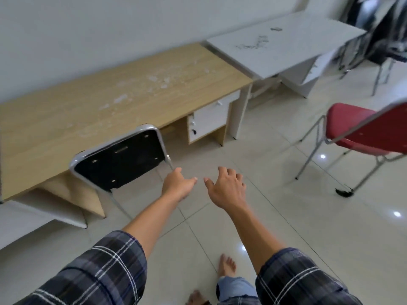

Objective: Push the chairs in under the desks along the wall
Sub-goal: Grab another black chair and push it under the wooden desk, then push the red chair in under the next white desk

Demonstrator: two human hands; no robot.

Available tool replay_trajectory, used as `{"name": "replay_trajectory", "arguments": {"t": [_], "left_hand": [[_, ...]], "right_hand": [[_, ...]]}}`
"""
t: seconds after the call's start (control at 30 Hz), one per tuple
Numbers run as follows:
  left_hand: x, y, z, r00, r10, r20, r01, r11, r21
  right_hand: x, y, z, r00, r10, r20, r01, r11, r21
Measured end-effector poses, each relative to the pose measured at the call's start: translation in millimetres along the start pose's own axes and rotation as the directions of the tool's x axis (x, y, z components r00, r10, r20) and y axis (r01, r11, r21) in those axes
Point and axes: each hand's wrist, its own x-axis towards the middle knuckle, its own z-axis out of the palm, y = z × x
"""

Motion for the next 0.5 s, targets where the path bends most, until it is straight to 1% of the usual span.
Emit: {"name": "replay_trajectory", "arguments": {"t": [0.03, 0.17, 0.27, 0.4, 0.5], "left_hand": [[-4.2, 8.5, 7.3, 0.999, 0.027, 0.023, -0.027, 0.999, 0.025], [-32.6, 61.3, 61.1, 0.979, 0.163, 0.125, -0.181, 0.972, 0.150], [-54.4, 104.7, 108.3, 0.948, 0.259, 0.186, -0.301, 0.920, 0.249], [-91.5, 172.0, 186.6, 0.873, 0.396, 0.284, -0.482, 0.785, 0.389], [-123.5, 226.2, 250.2, 0.814, 0.466, 0.346, -0.579, 0.692, 0.432]], "right_hand": [[-2.7, 10.9, -5.4, 1.000, 0.018, -0.013, -0.018, 1.000, 0.006], [-18.1, 86.1, -38.0, 0.982, 0.164, -0.090, -0.158, 0.985, 0.070], [-28.4, 148.0, -65.4, 0.956, 0.265, -0.128, -0.251, 0.961, 0.114], [-41.7, 243.2, -109.2, 0.911, 0.377, -0.169, -0.348, 0.921, 0.176], [-49.8, 320.8, -144.9, 0.882, 0.434, -0.183, -0.397, 0.894, 0.205]]}}
